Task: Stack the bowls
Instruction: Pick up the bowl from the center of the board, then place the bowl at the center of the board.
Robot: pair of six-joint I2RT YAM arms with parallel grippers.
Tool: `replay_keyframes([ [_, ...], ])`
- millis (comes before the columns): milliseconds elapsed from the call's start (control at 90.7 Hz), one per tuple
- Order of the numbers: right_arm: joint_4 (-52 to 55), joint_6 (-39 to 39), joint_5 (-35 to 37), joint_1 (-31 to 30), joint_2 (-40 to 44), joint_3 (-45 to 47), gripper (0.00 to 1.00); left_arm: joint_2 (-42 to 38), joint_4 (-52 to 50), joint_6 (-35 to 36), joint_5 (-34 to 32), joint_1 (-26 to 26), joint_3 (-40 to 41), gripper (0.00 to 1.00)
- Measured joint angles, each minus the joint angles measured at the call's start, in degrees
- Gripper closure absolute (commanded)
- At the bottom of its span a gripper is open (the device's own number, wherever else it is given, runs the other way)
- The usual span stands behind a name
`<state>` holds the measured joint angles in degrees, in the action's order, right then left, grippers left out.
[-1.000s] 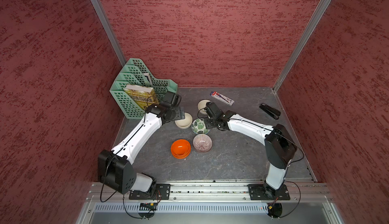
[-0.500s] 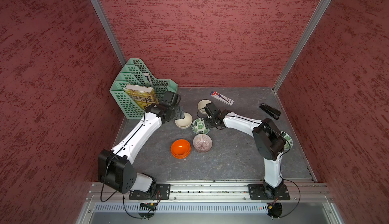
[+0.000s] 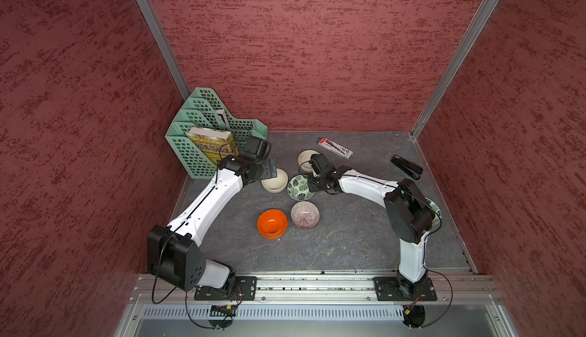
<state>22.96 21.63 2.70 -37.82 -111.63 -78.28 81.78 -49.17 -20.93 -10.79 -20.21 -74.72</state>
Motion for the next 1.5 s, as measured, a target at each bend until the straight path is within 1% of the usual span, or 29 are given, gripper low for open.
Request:
replay_keyframes([
  [231,-1.2,0.7,0.3,3.1,7.2,9.1,0.93,0.0,0.4,0.0,0.3,0.1,0.0,0.05],
  [474,-0.9,1.2,0.5,7.2,18.4,21.5,0.93,0.9,0.6,0.2,0.6,0.1,-0.3,0.05],
  [716,2.6,1.6,-1.2,7.7,26.3,28.3,0.93,1.7,0.8,0.2,1.3,0.0,-2.3,0.05],
  [915,2.1,4.5,-4.6,7.6,32.0,34.6,0.94,2.1,1.0,0.2,1.6,0.0,-3.5,0.05],
  [1179,1.9,7.0,-5.7,6.1,33.6,36.5,0.9,2.7,1.2,0.2,1.6,-0.2,-4.5,0.05],
  [1311,2.1,7.6,-5.4,6.0,33.7,37.9,0.84,2.7,1.2,0.2,1.6,-0.4,-4.8,0.05],
  [1444,2.6,8.0,-5.2,5.9,33.7,39.3,0.81,2.7,1.2,0.2,1.5,-0.6,-4.8,0.05],
  [1499,2.6,8.1,-5.1,5.8,33.7,39.4,0.76,2.7,1.2,0.2,1.5,-0.7,-4.8,0.05],
])
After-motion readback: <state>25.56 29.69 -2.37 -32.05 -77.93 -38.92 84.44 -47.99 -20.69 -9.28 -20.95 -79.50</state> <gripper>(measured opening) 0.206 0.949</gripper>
